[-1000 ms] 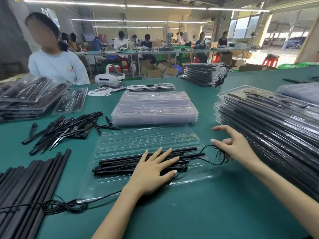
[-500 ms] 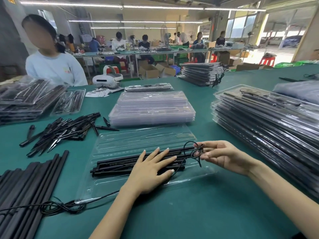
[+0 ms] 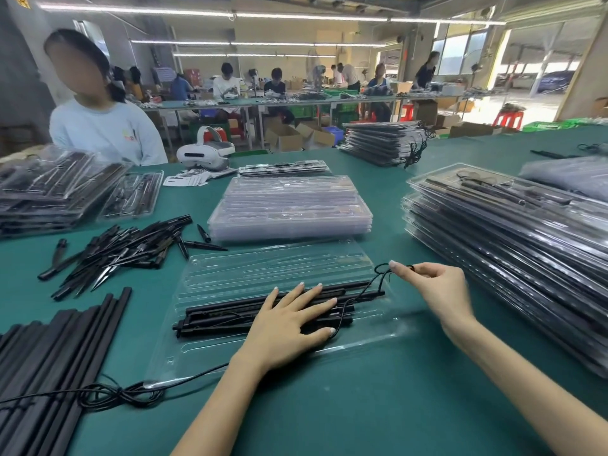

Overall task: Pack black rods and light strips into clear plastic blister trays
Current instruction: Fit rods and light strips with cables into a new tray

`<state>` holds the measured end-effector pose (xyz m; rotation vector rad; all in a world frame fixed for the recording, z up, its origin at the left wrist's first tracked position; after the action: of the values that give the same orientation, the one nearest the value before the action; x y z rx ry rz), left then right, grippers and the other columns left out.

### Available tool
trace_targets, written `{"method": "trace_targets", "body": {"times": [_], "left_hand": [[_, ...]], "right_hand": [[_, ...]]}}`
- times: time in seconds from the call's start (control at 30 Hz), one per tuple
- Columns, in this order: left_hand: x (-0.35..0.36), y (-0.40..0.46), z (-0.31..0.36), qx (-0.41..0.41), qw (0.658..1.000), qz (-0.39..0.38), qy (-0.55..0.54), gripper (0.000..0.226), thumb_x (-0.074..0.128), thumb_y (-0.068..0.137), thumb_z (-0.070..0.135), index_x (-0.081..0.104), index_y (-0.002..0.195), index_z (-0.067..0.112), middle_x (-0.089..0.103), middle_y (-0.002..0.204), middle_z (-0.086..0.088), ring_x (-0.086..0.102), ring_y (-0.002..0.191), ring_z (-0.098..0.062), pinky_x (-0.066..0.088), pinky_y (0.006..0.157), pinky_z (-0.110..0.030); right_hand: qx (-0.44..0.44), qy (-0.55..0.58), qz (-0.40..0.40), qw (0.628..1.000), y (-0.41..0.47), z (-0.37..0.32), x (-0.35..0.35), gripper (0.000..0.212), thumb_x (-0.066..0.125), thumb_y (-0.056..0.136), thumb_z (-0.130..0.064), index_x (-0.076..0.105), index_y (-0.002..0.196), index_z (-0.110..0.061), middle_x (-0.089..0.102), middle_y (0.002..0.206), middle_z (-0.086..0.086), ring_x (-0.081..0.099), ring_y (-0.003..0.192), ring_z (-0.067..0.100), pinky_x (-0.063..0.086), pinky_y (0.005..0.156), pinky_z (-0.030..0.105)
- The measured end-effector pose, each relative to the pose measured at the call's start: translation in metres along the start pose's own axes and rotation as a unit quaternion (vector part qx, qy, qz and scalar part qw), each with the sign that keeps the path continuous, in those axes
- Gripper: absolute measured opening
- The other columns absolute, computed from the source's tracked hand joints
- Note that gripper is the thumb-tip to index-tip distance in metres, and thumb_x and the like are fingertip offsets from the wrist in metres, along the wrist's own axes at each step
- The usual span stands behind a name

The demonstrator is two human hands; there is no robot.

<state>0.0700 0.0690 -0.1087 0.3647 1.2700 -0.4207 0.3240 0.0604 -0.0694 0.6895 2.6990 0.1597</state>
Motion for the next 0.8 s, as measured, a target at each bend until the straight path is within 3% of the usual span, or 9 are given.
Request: {"method": "trace_targets", "body": {"times": [0.07, 0.17, 0.27, 0.33, 0.37, 0.5, 0.67, 0.8], "left_hand": [[0.0, 0.0, 0.0, -0.004, 1.0, 0.003, -0.008, 0.051, 0.033, 0.088, 0.071, 0.017, 0.136, 0.067, 0.001, 0.154, 0.031, -0.007, 0.143, 0.004, -0.01, 0.119, -0.037], [-0.001, 0.0, 0.001, -0.014, 0.999, 0.005, -0.029, 0.055, 0.038, 0.082, 0.076, 0.023, 0.134, 0.067, 0.006, 0.154, 0.032, -0.004, 0.143, 0.005, -0.009, 0.119, -0.038], [-0.003, 0.002, 0.004, -0.024, 0.999, 0.001, -0.047, 0.054, 0.04, 0.082, 0.075, 0.027, 0.134, 0.066, 0.01, 0.154, 0.029, -0.003, 0.144, 0.003, -0.01, 0.118, -0.041], [-0.003, 0.002, 0.005, -0.021, 0.999, -0.006, -0.047, 0.05, 0.037, 0.086, 0.072, 0.026, 0.135, 0.065, 0.01, 0.156, 0.027, -0.004, 0.145, 0.0, -0.012, 0.117, -0.044], [-0.003, 0.002, 0.005, -0.019, 0.999, -0.006, -0.048, 0.048, 0.035, 0.088, 0.069, 0.026, 0.135, 0.065, 0.01, 0.156, 0.026, -0.005, 0.145, -0.001, -0.013, 0.117, -0.045], [-0.002, 0.004, 0.009, -0.038, 0.998, 0.013, -0.054, 0.042, 0.034, 0.093, 0.063, 0.035, 0.135, 0.058, 0.017, 0.155, 0.025, -0.002, 0.146, -0.004, -0.013, 0.114, -0.056], [0.002, 0.008, 0.022, -0.083, 0.992, 0.045, -0.081, 0.037, 0.031, 0.094, 0.061, 0.052, 0.122, 0.048, 0.031, 0.147, 0.023, 0.006, 0.147, -0.009, -0.015, 0.108, -0.064], [0.001, 0.011, 0.026, -0.091, 0.992, 0.05, -0.066, 0.033, 0.031, 0.097, 0.056, 0.049, 0.124, 0.052, 0.033, 0.144, 0.019, 0.008, 0.147, -0.012, -0.015, 0.103, -0.069]], "right_hand": [[-0.064, -0.1, 0.024, 0.993, -0.004, -0.002, 0.001, 0.045, 0.075, 0.057, -0.067, 0.068, 0.059, -0.023, 0.051, 0.05, 0.001, 0.041, 0.053, 0.015, 0.034, 0.055, 0.032], [-0.163, -0.184, 0.027, 0.969, -0.008, -0.008, 0.001, 0.038, 0.069, 0.054, -0.072, 0.069, 0.063, -0.035, 0.053, 0.062, -0.007, 0.047, 0.061, 0.012, 0.034, 0.057, 0.03], [-0.236, -0.153, -0.019, 0.96, -0.002, -0.009, -0.004, 0.023, 0.081, 0.059, -0.047, 0.073, 0.07, -0.028, 0.05, 0.099, -0.003, 0.042, 0.095, 0.013, 0.033, 0.087, 0.02], [-0.237, -0.115, -0.056, 0.963, 0.004, -0.004, -0.011, 0.017, 0.083, 0.065, -0.032, 0.072, 0.072, -0.02, 0.052, 0.112, -0.004, 0.043, 0.107, 0.011, 0.028, 0.095, 0.009], [-0.233, -0.102, -0.069, 0.965, 0.007, 0.0, -0.015, 0.015, 0.082, 0.069, -0.025, 0.069, 0.073, -0.017, 0.054, 0.116, -0.005, 0.045, 0.111, 0.011, 0.029, 0.098, 0.011], [-0.211, -0.047, -0.137, 0.967, 0.012, 0.015, -0.024, 0.02, 0.076, 0.078, -0.01, 0.056, 0.073, -0.011, 0.061, 0.118, -0.012, 0.055, 0.11, 0.016, 0.041, 0.095, 0.031], [-0.257, -0.043, -0.212, 0.942, 0.009, 0.023, -0.034, 0.029, 0.076, 0.075, -0.018, 0.049, 0.069, -0.011, 0.066, 0.117, -0.014, 0.055, 0.109, 0.018, 0.041, 0.09, 0.019], [-0.295, -0.089, -0.268, 0.913, 0.01, 0.024, -0.037, 0.037, 0.079, 0.072, -0.026, 0.044, 0.062, -0.015, 0.069, 0.113, -0.013, 0.056, 0.112, 0.015, 0.04, 0.095, 0.024]]}}
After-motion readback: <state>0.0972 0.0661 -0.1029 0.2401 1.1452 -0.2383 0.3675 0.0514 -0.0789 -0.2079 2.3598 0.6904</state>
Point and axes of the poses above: each hand's wrist, its own y-axis towards the middle knuckle, its own x-axis out of the palm, z = x × y, the point moved 1 cm from there along y, towards the middle knuckle
